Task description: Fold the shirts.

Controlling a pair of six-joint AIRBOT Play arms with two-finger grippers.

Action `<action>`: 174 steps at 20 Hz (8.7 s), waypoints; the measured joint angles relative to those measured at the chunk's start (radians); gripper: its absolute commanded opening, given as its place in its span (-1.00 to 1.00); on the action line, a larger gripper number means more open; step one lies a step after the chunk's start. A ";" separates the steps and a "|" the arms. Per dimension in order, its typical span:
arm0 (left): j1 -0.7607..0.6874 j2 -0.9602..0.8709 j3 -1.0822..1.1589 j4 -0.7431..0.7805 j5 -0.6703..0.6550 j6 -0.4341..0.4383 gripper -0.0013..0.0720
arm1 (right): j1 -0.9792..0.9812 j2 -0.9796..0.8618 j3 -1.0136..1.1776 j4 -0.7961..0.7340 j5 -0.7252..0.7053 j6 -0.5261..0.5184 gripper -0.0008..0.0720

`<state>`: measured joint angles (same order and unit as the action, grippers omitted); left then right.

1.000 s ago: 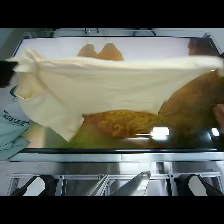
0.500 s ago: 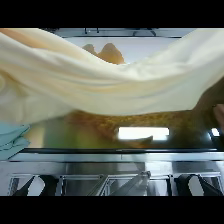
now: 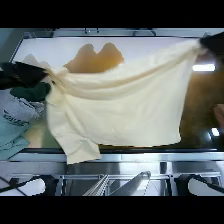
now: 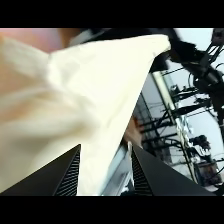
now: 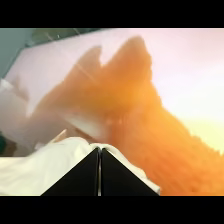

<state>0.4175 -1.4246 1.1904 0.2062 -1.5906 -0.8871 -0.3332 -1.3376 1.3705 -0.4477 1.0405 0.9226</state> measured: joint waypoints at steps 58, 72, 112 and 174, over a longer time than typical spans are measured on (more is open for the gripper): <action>-0.075 0.008 -0.503 0.558 0.269 -0.052 -0.87 | -0.518 0.120 -0.870 -0.646 0.354 0.108 0.46; -0.064 0.011 -0.485 0.425 0.204 0.001 -0.90 | -0.346 -0.026 -0.854 -0.195 0.383 -0.063 -0.93; -0.151 -0.271 0.284 -0.201 0.225 0.037 -0.90 | -0.033 0.068 -0.285 0.306 -0.140 -0.341 -0.93; 0.114 -0.116 -0.431 0.456 0.120 -0.149 -0.15 | -0.275 -0.225 -0.660 -0.230 0.180 -0.151 -0.92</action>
<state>0.5312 -1.5410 0.7589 0.6624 -1.4708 -1.0359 -0.6079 -1.5627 0.7101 -0.6781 1.2201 0.7719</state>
